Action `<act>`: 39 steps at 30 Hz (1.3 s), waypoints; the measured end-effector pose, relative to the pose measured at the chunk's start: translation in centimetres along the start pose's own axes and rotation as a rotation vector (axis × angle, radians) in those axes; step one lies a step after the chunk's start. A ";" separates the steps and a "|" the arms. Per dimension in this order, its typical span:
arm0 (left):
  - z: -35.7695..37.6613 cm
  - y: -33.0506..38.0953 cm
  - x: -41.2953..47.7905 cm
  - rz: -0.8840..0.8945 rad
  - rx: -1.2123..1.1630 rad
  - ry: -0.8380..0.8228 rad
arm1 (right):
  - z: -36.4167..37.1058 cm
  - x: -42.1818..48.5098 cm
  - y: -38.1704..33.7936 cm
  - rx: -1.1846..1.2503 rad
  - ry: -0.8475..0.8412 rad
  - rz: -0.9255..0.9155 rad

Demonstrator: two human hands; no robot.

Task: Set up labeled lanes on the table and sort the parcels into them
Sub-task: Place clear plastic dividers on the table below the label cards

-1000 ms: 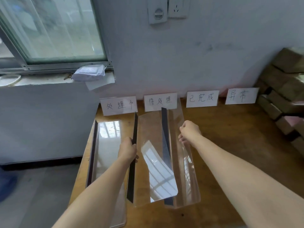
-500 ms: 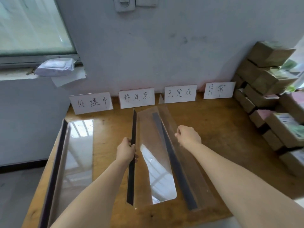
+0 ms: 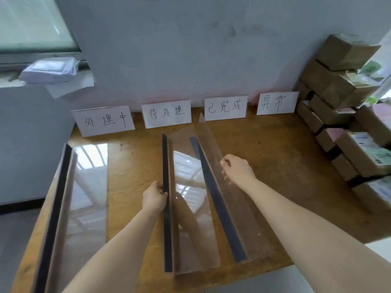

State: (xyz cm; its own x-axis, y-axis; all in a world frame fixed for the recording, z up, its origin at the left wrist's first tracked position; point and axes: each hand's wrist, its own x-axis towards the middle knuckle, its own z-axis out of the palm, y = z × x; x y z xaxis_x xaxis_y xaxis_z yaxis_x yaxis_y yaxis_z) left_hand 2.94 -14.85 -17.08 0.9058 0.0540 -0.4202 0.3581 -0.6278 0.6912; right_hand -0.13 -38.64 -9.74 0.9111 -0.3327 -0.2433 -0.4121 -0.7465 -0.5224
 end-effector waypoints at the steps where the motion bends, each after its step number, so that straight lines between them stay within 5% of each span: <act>1: 0.0 0.0 -0.1 -0.004 0.001 0.016 | 0.0 -0.2 0.1 0.015 0.000 0.006; 12: -0.2 -1.3 -0.4 0.055 0.176 0.030 | 0.8 -1.9 -0.6 -0.062 0.063 -0.002; 16: -0.8 -1.2 -1.2 0.456 0.681 0.160 | 0.7 -2.2 -0.7 -0.052 0.068 0.033; 19: -1.3 -1.3 -0.9 0.617 0.911 0.015 | 0.8 -2.4 -0.7 -0.091 0.064 0.031; 22: -1.8 -1.4 -0.8 0.523 0.840 -0.120 | 1.1 -2.6 -1.1 -0.115 0.069 0.033; 30: -1.6 -2.5 -2.0 0.528 0.525 -0.089 | 1.6 -3.4 -3.1 -0.434 0.256 -0.282; 39: -1.9 -1.7 -1.8 0.318 0.392 0.004 | 1.3 -3.5 -3.0 -0.461 0.231 -0.118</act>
State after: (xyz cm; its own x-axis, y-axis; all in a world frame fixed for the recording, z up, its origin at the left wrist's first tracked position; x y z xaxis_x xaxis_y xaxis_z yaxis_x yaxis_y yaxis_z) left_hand 1.13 -12.45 -16.41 0.9574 -0.1850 -0.2216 -0.0473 -0.8578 0.5117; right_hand -2.14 -34.50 -8.41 0.9504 -0.3110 0.0089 -0.3082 -0.9450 -0.1094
